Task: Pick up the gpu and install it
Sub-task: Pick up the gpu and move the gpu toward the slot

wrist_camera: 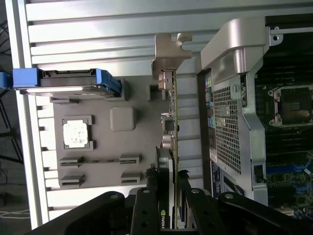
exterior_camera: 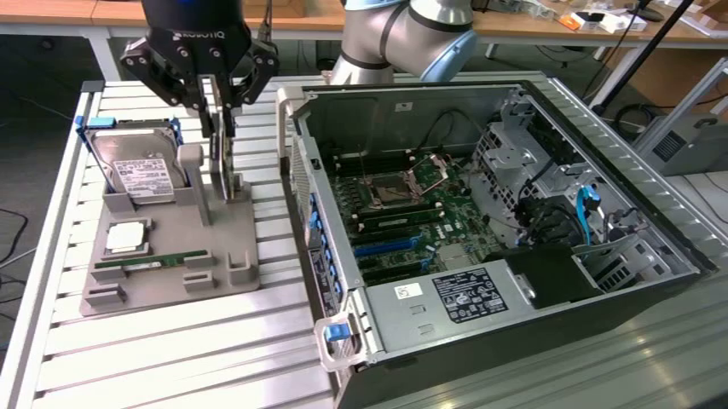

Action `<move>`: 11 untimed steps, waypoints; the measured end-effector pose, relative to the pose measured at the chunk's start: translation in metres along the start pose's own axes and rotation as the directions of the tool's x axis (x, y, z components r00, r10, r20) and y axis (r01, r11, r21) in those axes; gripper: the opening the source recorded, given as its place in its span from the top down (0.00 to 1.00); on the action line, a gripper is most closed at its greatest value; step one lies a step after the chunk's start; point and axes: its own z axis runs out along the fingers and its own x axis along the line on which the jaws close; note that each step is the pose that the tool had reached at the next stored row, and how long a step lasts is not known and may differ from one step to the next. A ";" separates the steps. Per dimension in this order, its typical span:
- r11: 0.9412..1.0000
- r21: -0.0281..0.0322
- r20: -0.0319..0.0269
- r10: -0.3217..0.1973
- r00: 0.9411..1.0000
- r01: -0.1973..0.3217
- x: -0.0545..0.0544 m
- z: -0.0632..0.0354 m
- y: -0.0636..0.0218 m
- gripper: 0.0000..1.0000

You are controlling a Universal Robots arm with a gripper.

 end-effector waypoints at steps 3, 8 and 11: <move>1.000 0.000 0.000 0.000 1.000 0.000 0.000 -0.0010 0.0000 0.73; 1.000 0.000 0.000 0.000 1.000 0.000 0.000 -0.0027 0.0001 0.73; 1.000 0.000 0.000 0.000 1.000 0.000 0.000 -0.0039 0.0001 0.73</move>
